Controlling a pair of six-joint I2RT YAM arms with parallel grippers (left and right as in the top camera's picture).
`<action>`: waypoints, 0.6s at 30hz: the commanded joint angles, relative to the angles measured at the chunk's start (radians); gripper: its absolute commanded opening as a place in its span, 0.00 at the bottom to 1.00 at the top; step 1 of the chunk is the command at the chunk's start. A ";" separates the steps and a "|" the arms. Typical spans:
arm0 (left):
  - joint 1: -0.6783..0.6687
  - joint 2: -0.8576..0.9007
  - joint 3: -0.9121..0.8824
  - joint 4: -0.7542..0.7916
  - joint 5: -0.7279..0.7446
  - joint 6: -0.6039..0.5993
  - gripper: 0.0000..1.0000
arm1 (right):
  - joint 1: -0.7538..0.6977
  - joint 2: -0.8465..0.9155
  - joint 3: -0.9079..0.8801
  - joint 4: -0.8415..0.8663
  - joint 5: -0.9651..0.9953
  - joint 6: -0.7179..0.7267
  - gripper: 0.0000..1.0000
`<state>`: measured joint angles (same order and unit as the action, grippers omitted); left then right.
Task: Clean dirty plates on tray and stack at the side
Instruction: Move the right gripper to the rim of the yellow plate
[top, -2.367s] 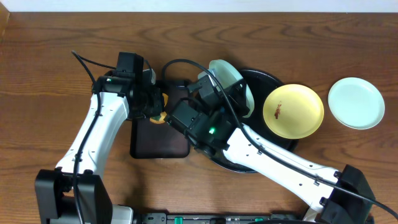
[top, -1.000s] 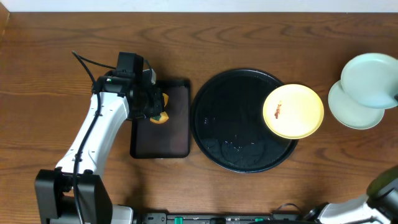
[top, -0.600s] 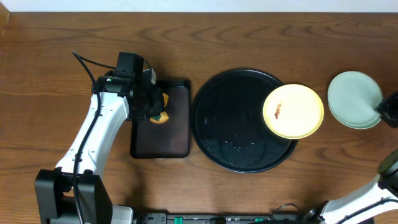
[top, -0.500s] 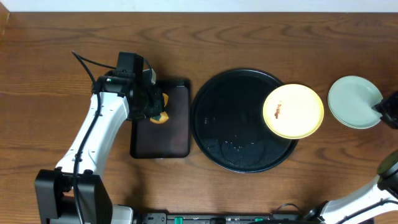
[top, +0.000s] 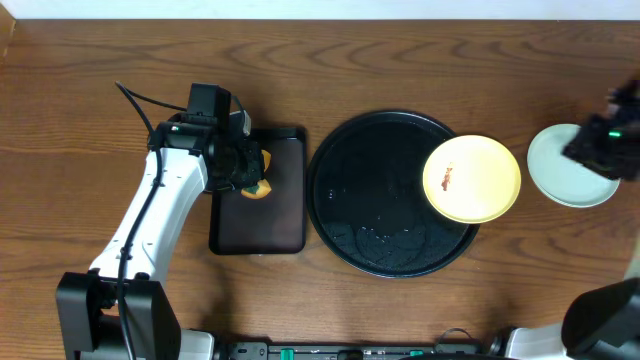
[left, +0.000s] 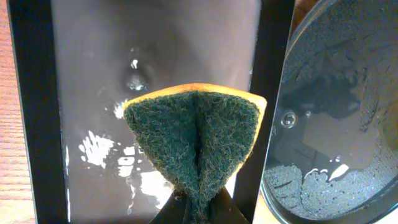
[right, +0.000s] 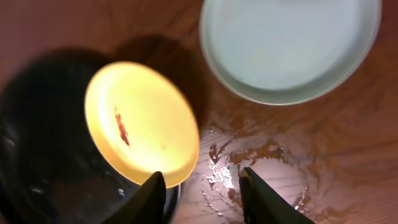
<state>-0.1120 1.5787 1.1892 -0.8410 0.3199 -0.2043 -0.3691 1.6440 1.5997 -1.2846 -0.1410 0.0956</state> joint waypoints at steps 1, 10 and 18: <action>0.003 0.002 0.006 -0.004 0.012 0.013 0.08 | 0.091 0.027 -0.079 0.031 0.150 0.005 0.38; 0.003 0.002 0.006 -0.011 0.012 0.013 0.08 | 0.146 0.027 -0.258 0.244 0.177 0.005 0.34; 0.003 0.002 0.006 -0.007 0.012 0.013 0.08 | 0.146 0.027 -0.416 0.420 0.121 0.004 0.30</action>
<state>-0.1120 1.5787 1.1892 -0.8478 0.3199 -0.2043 -0.2287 1.6711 1.2331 -0.8940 -0.0082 0.0982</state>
